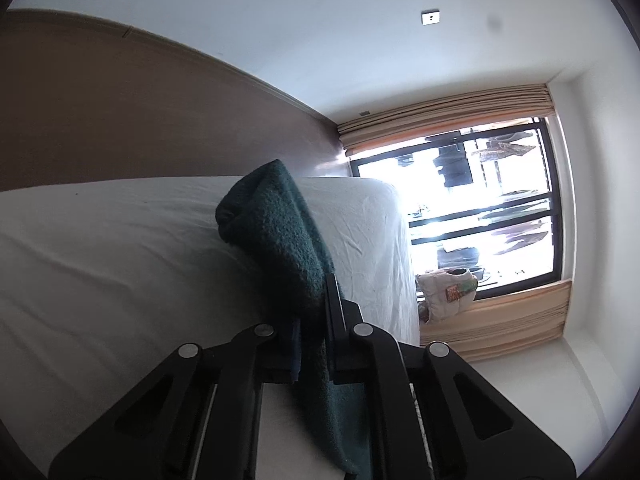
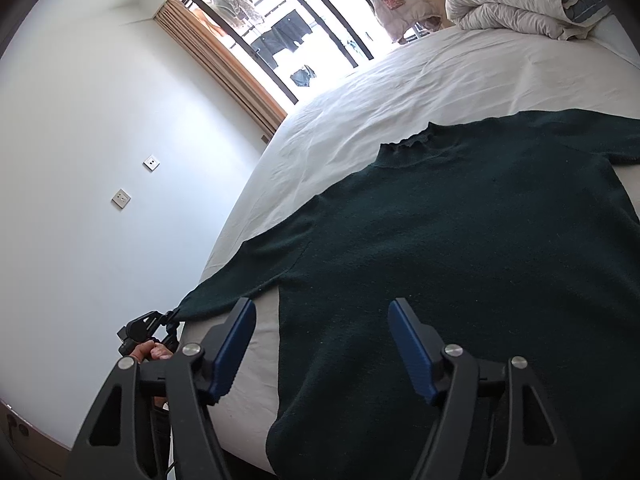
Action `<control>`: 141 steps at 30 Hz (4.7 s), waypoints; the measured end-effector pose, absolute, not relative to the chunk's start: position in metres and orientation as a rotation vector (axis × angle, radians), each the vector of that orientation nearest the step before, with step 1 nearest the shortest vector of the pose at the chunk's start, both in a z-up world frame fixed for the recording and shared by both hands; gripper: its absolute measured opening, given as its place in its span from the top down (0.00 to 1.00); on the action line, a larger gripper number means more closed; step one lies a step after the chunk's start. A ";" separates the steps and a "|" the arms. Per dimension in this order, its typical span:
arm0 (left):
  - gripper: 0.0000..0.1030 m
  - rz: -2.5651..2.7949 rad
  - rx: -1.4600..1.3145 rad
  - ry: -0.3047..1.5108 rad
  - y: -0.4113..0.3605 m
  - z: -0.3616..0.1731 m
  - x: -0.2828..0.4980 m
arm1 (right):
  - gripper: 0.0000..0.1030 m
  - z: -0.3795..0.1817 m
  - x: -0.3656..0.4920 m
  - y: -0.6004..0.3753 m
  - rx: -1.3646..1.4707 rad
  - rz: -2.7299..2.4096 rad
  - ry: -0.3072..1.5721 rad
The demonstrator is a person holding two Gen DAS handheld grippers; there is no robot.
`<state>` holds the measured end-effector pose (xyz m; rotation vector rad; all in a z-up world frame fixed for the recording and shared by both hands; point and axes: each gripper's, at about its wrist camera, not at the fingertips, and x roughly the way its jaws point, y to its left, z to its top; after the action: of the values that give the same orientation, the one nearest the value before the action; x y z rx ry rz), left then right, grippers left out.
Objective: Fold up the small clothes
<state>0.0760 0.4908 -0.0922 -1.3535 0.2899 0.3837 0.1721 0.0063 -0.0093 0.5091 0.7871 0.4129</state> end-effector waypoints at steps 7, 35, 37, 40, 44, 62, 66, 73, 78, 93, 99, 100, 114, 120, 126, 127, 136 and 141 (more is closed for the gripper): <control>0.93 0.262 -0.764 0.322 0.401 0.034 0.137 | 0.31 -0.017 0.180 -0.013 0.538 0.393 0.805; 0.93 0.145 0.758 0.387 0.039 -0.087 0.131 | 0.27 -0.111 0.346 0.046 0.925 0.748 1.217; 0.93 0.147 0.766 0.381 0.039 -0.089 0.131 | 0.27 -0.112 0.351 0.051 0.928 0.749 1.221; 0.93 0.154 0.781 0.382 0.042 -0.090 0.132 | 0.27 -0.112 0.350 0.047 0.950 0.749 1.211; 0.93 0.154 0.802 0.374 0.043 -0.094 0.136 | 0.17 -0.122 0.333 0.027 1.054 0.736 1.172; 0.89 0.134 0.828 0.368 0.048 -0.085 0.155 | 0.90 -0.089 0.358 0.054 0.765 0.758 1.181; 0.88 0.107 0.774 0.382 0.042 -0.075 0.163 | 0.91 -0.069 0.357 0.043 0.631 0.734 1.124; 0.05 0.038 0.640 0.393 0.048 -0.052 0.161 | 0.92 -0.044 0.379 -0.007 0.558 0.641 1.051; 0.05 0.003 0.541 0.375 0.069 -0.025 0.156 | 0.92 -0.047 0.397 -0.058 0.533 0.523 1.041; 0.68 0.163 -0.025 0.593 0.250 -0.002 0.244 | 0.92 -0.070 0.419 -0.132 0.515 0.389 1.035; 0.68 0.099 -0.006 0.623 0.227 0.009 0.276 | 0.92 -0.078 0.422 -0.135 0.502 0.361 1.044; 0.68 0.086 0.013 0.631 0.218 0.007 0.282 | 0.92 -0.078 0.422 -0.135 0.499 0.358 1.047; 0.68 0.089 0.249 0.805 0.160 -0.078 0.355 | 0.91 -0.096 0.425 -0.151 0.512 0.322 1.076; 0.67 0.099 0.292 0.824 0.155 -0.097 0.357 | 0.91 -0.107 0.428 -0.157 0.538 0.305 1.083; 0.67 0.106 0.317 0.827 0.151 -0.101 0.355 | 0.91 -0.103 0.432 -0.153 0.491 0.290 1.083; 0.67 0.109 0.323 0.827 0.150 -0.102 0.355 | 0.91 -0.104 0.432 -0.153 0.487 0.291 1.082; 0.67 0.144 0.412 0.797 0.135 -0.111 0.350 | 0.66 -0.094 0.415 -0.182 0.553 0.164 0.980; 0.67 0.131 0.387 0.809 0.137 -0.113 0.351 | 0.66 -0.063 0.401 -0.156 0.539 0.278 0.919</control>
<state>0.3512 0.1366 -0.1125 0.3869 0.8095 0.1307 0.4007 -0.1559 -0.0630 0.5386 0.9189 0.2779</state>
